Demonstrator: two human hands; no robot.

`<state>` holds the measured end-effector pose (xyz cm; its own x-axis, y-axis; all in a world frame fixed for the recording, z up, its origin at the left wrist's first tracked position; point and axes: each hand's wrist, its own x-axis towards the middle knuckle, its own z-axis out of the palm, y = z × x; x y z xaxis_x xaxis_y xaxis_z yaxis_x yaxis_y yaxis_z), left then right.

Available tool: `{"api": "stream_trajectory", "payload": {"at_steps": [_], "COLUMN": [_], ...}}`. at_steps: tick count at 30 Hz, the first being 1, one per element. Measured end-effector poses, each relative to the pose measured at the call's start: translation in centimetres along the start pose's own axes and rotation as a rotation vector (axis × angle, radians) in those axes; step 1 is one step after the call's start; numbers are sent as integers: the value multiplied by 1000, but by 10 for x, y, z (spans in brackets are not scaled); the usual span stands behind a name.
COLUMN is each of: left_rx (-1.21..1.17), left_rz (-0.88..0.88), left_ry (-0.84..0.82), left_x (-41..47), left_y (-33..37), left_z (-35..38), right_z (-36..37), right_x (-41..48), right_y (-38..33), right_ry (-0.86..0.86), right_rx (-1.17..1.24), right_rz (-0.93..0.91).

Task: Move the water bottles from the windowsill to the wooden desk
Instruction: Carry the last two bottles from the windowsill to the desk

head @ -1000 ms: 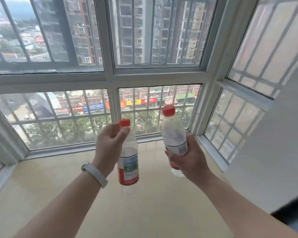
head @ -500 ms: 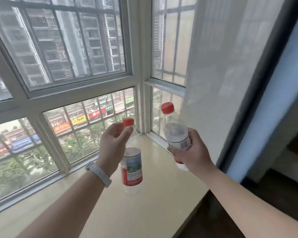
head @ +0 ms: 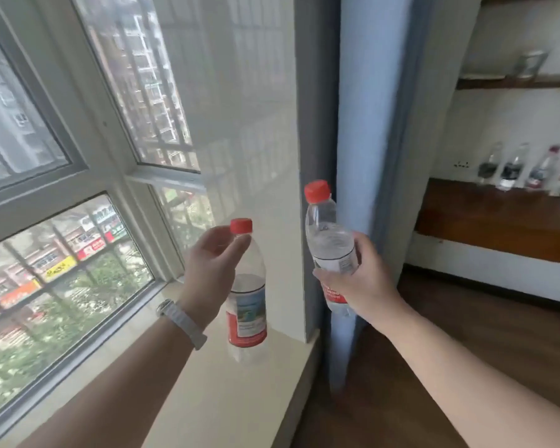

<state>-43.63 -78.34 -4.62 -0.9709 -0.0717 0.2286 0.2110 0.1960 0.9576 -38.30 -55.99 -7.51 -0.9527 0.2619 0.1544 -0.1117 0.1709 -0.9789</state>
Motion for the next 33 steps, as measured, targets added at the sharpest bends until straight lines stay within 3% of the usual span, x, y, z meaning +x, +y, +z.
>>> {"api": "stream_trajectory", "payload": {"at_steps": [18, 33], "left_rx": [-101, -242], "left_rz": [145, 146], "left_ry": [-550, -971], "left_x": [32, 84], "left_y": [38, 34], "left_z": [325, 514], "right_z": [-257, -343], "right_x": [23, 53], "right_y": [62, 94], "right_ry": [521, 994], "right_rx": [-78, -168], "right_rz": [119, 295]}}
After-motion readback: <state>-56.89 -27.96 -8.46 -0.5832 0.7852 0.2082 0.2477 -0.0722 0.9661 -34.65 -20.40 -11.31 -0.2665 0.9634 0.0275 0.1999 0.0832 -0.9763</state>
